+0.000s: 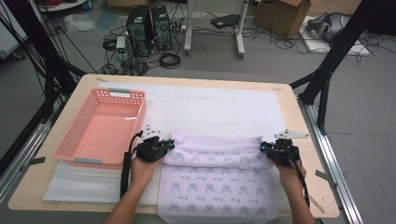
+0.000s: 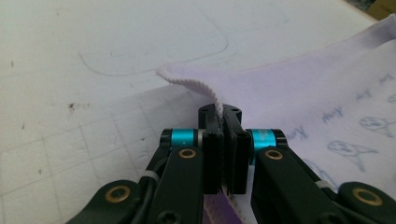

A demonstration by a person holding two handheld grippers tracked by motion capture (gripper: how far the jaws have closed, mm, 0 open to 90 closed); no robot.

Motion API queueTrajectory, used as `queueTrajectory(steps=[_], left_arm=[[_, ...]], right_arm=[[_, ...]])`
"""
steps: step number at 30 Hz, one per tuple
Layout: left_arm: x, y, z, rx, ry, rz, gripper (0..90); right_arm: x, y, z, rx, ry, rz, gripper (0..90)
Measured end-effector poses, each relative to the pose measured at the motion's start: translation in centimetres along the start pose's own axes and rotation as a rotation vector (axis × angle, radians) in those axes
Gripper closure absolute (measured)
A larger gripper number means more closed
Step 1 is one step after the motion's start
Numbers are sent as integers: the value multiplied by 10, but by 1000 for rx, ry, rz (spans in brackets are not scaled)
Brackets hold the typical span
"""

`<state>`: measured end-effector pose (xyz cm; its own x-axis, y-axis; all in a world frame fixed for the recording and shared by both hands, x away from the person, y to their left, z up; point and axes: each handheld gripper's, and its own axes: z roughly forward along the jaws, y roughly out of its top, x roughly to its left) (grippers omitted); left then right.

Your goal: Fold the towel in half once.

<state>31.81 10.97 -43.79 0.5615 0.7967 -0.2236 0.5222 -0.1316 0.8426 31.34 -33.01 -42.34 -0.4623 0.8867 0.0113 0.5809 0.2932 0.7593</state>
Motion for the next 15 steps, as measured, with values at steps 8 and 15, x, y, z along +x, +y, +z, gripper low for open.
queueTrajectory(steps=[8,15], left_arm=[[-11,-2,-23,-52,-42,51,864],[-18,-15,-49,-76,-68,120,859]], right_arm=[[1,-10,-24,-66,45,14,820],[11,-21,-47,-94,112,26,816]])
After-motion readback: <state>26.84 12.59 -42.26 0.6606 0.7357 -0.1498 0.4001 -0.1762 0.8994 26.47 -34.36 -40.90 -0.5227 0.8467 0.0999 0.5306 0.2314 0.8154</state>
